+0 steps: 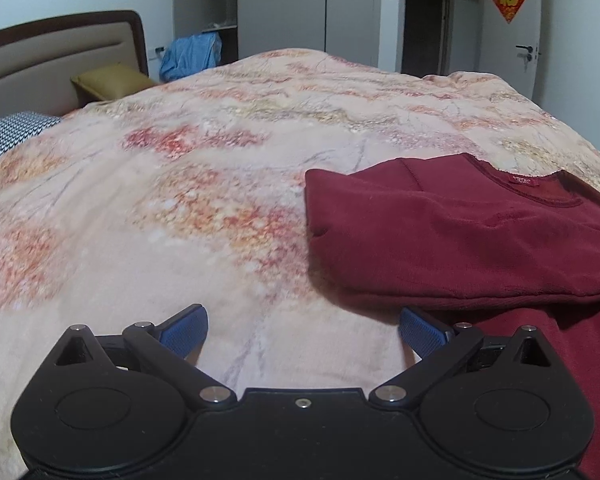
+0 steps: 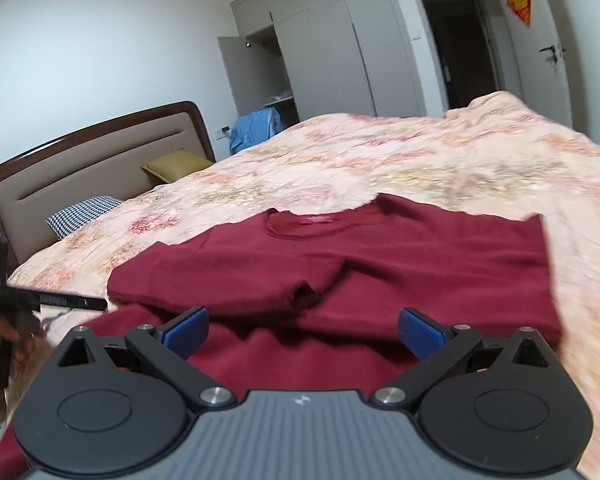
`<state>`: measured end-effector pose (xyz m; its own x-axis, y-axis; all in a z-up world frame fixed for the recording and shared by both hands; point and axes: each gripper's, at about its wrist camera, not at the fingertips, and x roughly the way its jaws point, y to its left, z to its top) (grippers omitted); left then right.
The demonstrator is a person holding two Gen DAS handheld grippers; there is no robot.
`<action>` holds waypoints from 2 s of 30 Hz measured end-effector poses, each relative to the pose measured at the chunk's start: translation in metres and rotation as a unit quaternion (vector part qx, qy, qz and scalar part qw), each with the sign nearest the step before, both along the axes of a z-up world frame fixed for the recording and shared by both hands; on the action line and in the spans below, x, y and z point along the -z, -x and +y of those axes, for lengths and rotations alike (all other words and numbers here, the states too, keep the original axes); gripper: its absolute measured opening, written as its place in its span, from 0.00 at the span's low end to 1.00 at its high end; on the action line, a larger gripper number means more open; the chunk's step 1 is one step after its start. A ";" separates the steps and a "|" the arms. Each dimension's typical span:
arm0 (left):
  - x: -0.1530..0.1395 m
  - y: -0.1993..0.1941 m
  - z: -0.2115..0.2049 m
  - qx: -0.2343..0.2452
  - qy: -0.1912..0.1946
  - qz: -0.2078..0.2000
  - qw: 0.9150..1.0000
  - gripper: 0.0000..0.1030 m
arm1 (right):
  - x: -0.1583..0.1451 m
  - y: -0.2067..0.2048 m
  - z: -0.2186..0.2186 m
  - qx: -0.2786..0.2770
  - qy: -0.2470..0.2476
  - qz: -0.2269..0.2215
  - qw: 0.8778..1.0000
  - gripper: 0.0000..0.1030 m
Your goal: Fold small clothes
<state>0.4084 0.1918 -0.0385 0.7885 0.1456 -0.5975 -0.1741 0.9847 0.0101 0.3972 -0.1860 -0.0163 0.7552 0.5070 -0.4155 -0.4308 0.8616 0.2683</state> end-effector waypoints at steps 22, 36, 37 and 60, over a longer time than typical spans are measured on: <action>-0.008 -0.028 -0.018 0.056 -0.009 -0.078 0.995 0.98 | -0.149 -0.071 0.075 -0.072 -0.038 -0.126 0.989 0.13; -0.027 -0.042 -0.025 0.033 -0.076 -0.120 0.989 0.29 | -0.162 -0.091 0.062 -0.052 -0.043 -0.145 0.987 0.13; -0.027 -0.042 -0.023 0.028 -0.080 -0.117 0.989 0.26 | -0.159 -0.092 0.059 -0.050 -0.042 -0.139 0.988 0.13; -0.011 -0.017 -0.002 0.018 -0.092 -0.007 0.996 0.85 | 0.017 -0.036 0.036 -0.039 0.063 0.020 0.997 0.26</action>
